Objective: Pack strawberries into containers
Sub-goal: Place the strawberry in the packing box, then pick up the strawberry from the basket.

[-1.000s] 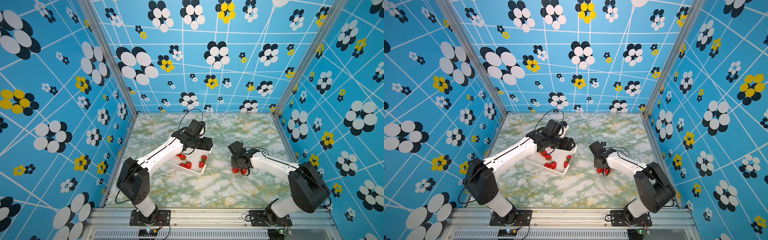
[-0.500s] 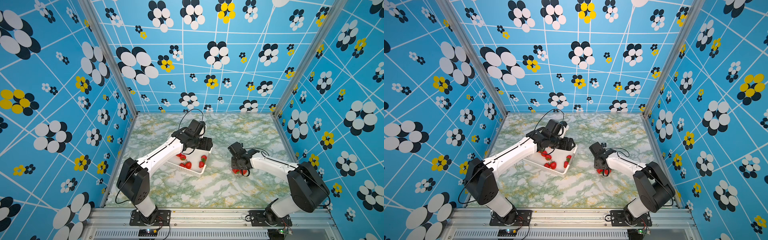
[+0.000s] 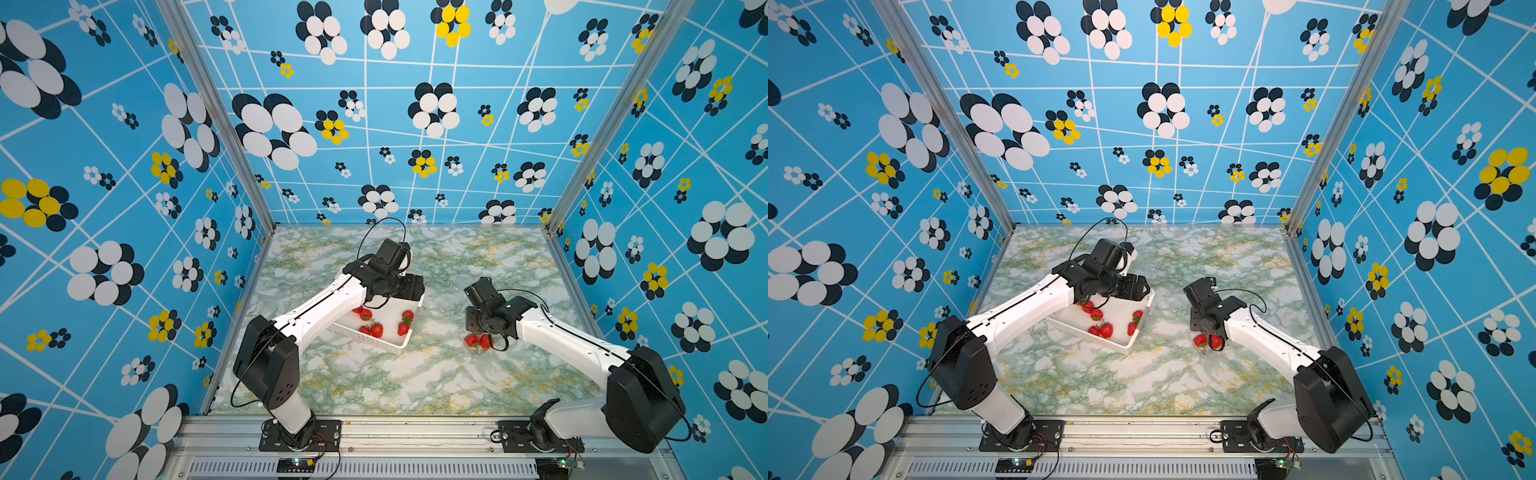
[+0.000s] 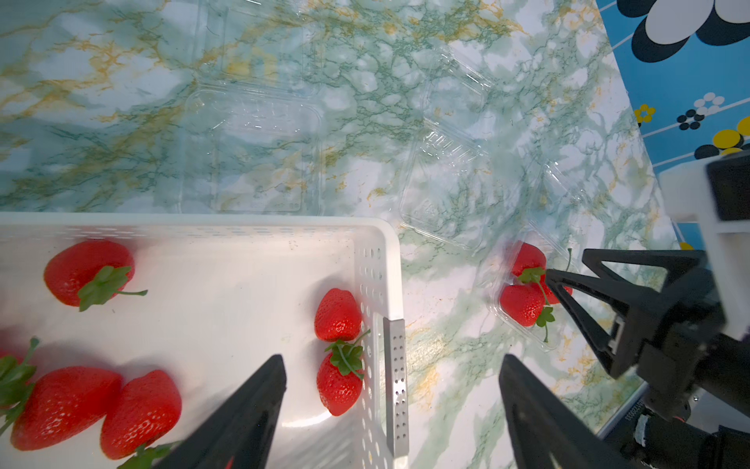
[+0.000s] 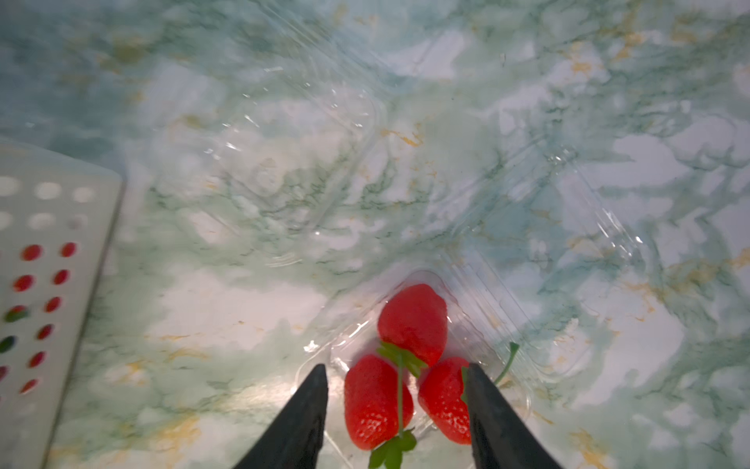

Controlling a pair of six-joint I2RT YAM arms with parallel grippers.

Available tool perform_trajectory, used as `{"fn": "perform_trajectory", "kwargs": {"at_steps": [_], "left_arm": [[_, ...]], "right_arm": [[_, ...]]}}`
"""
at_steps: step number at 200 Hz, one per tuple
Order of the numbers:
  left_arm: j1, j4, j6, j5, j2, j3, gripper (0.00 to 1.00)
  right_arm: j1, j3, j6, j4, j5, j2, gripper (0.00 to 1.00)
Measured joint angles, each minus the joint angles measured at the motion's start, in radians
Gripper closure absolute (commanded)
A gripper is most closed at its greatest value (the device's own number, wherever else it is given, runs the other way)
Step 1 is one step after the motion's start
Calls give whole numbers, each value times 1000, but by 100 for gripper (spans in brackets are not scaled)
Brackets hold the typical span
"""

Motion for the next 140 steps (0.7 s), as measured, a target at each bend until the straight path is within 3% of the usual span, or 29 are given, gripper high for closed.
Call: {"fn": "perform_trajectory", "kwargs": {"at_steps": [36, 87, 140], "left_arm": [[85, -5, -1, -5, -66, -63, 16], [274, -13, -5, -6, -235, -207, 15], [370, -12, -10, 18, -265, -301, 15]], "right_arm": [[54, 201, -61, -19, -92, 76, 46], [193, 620, -148, -56, -202, 417, 47], [252, 978, -194, -106, -322, 760, 47]]}}
